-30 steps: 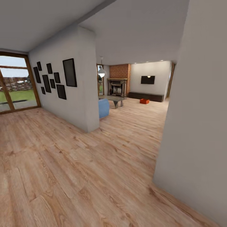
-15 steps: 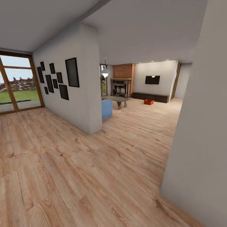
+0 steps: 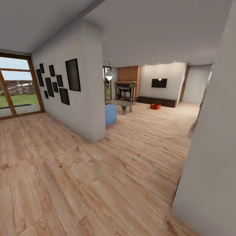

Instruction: Move the two storage containers from the living room to the garage. In the garage, place one container on the floor and stack the other container on top of it (either order is fine).

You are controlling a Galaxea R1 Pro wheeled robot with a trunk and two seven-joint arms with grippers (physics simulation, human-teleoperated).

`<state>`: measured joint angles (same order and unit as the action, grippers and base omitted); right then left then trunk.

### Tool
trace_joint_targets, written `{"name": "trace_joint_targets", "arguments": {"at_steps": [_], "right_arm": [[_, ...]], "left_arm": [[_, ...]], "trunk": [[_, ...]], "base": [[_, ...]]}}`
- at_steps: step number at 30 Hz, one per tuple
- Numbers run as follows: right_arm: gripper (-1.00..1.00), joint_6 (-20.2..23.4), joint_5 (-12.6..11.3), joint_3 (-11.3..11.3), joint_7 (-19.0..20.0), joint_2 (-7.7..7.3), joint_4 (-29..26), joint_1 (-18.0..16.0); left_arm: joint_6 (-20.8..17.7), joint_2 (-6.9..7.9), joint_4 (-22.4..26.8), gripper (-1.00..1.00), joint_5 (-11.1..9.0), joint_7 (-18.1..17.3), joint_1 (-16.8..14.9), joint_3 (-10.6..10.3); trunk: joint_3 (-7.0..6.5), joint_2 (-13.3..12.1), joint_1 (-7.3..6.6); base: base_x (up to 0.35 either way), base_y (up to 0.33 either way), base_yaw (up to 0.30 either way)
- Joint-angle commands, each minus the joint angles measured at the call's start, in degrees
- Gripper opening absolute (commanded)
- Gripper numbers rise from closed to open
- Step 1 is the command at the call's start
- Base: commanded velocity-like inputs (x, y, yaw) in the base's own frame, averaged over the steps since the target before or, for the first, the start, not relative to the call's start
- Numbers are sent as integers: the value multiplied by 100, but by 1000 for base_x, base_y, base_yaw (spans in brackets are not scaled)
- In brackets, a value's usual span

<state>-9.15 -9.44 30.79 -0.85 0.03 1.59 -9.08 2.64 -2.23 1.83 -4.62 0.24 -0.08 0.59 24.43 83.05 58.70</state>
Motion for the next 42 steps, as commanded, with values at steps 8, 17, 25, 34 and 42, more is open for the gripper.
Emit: {"name": "trace_joint_targets", "arguments": {"at_steps": [8,17,25,34,42], "right_arm": [[100,-35,-57,60,-3,7,17,-6],[100,-35,-49,62,-3,6,17,-6],[100,-35,-49,61,-3,7,17,-6],[100,-35,-49,60,-3,7,17,-6],[100,-35,-49,59,-3,5,17,-6]], "left_arm": [[29,-5,2,100,-41,-1,-1,5],[35,-6,6,100,-39,2,-1,4],[35,-6,2,100,-39,6,-1,10],[35,-6,2,100,-39,9,-1,8],[35,-6,3,100,-39,9,-1,3]], "trunk": [[6,3,3],[6,3,3],[6,3,3],[6,3,3],[6,3,3]], "base": [[323,0,0],[323,0,0],[323,0,0],[323,0,0],[323,0,0]]}}
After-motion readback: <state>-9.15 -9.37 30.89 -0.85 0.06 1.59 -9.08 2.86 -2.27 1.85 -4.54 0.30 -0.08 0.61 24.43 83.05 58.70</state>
